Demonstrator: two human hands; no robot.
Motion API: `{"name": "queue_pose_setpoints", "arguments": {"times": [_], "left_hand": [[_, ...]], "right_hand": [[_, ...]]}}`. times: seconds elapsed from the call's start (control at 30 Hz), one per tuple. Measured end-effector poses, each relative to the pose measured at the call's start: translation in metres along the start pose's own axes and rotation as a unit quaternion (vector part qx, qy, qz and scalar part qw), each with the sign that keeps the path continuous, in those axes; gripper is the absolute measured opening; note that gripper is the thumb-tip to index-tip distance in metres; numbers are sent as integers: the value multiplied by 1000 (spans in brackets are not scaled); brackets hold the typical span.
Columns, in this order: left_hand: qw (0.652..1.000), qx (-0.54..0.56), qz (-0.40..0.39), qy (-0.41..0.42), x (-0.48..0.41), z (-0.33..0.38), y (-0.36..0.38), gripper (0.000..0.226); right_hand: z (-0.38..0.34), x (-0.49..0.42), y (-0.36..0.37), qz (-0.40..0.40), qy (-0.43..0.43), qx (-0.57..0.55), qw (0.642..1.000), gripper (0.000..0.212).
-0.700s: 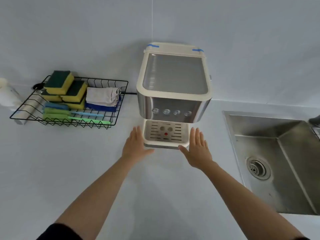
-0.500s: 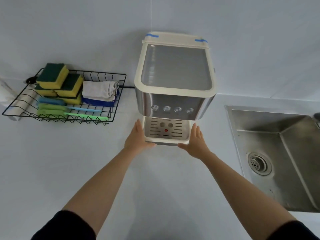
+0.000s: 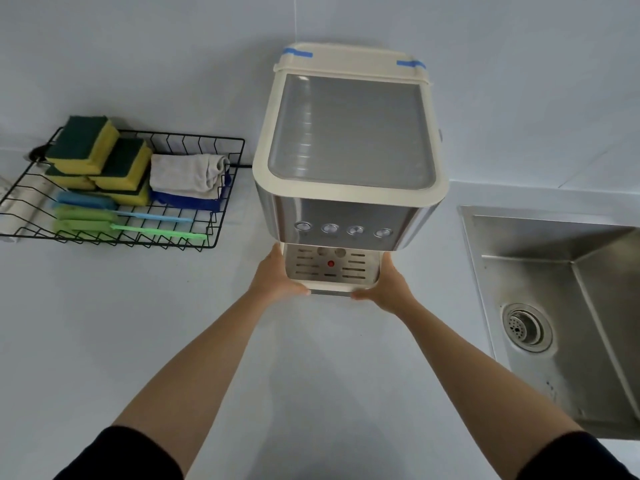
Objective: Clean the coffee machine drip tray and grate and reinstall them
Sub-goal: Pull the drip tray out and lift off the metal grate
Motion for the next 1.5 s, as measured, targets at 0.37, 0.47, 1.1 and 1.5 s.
{"name": "queue_pose_setpoints", "arguments": {"times": [0.37, 0.47, 1.1, 1.5], "left_hand": [[1000, 13, 19, 14, 22, 0, -2, 60], [1000, 22, 17, 8, 33, -3, 0, 61], [999, 44, -1, 26, 99, -27, 10, 71], [999, 17, 22, 22, 143, 10, 51, 72]], "right_hand": [[-4, 23, -3, 19, -12, -31, 999, 70], [0, 33, -3, 19, -7, -35, 999, 70], [25, 102, 14, 12, -13, -38, 999, 67], [68, 131, -34, 11, -48, -29, 998, 69]]}}
Point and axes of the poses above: each hand's wrist, its own x-axis away from the middle knuckle, its own y-axis out of the palm, z = x × y, the point moved 3 cm from there along -x, towards the middle knuckle, and after that the axes turned 5 degrees about z, right-handed, at the moved point
